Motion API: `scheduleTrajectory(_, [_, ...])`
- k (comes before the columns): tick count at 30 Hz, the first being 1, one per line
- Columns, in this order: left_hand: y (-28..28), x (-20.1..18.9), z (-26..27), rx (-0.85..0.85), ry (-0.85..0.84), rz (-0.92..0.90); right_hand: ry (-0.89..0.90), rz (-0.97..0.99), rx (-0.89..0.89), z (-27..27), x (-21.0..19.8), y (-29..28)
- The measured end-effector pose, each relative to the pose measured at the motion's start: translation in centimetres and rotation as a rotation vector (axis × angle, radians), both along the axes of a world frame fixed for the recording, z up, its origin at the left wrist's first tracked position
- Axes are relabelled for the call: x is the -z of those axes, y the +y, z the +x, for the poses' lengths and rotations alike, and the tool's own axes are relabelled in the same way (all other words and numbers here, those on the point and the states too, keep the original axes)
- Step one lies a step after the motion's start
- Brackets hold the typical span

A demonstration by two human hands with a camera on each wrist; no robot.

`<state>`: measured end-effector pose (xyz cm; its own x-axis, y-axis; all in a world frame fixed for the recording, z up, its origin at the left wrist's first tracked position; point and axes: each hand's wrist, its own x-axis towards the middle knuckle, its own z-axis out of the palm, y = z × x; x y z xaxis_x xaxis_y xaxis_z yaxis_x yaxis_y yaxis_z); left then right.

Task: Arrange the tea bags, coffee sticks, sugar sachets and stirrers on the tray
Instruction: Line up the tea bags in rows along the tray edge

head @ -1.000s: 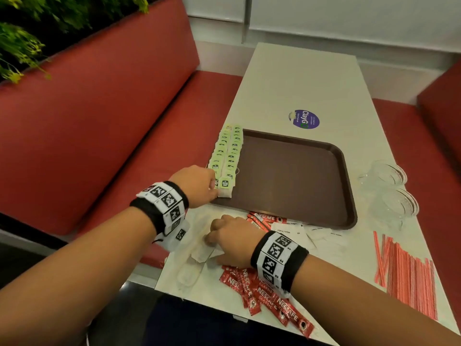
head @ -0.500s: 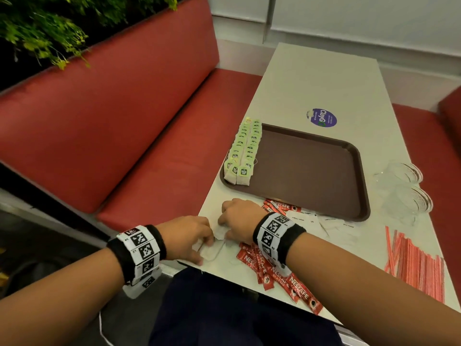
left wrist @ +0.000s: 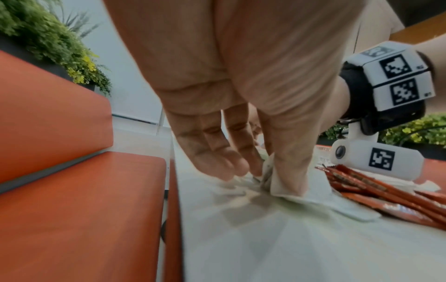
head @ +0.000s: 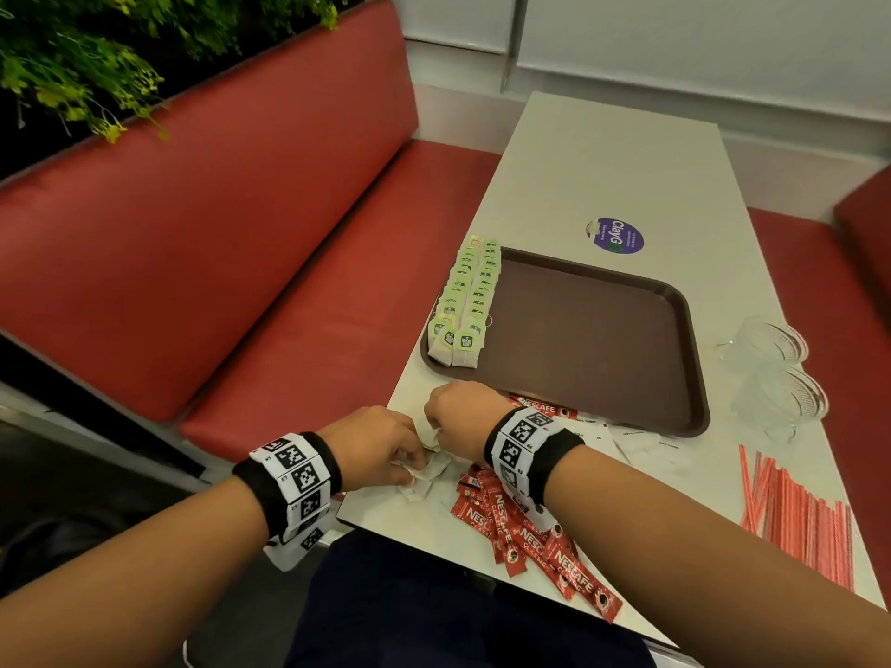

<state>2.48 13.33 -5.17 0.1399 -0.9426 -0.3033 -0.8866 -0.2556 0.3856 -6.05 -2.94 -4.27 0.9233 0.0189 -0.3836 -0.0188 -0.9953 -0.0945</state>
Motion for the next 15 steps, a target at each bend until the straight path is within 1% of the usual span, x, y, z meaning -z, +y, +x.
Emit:
scheduleTrajectory(4, [-0.8, 0.1, 0.0, -0.013, 0.056, -0.01, -0.03, 0.106, 0.113, -0.9, -2.3, -1.6])
scheduleTrajectory(8, [-1.9, -0.2, 0.3, 0.03, 0.061, -0.024, -0.074, 0.261, 0.263, -1.8, -3.8, -3.3])
scheduleTrajectory(12, [-3.7, -1.2, 0.8, 0.013, 0.03, -0.126, -0.132, 0.365, 0.367, -2.5, -4.4, -4.9])
scheduleTrajectory(15, [-5.7, -2.3, 1.2, -0.026, -0.011, -0.217, -0.16, 0.428, 0.373, -3.2, -5.0, -6.4])
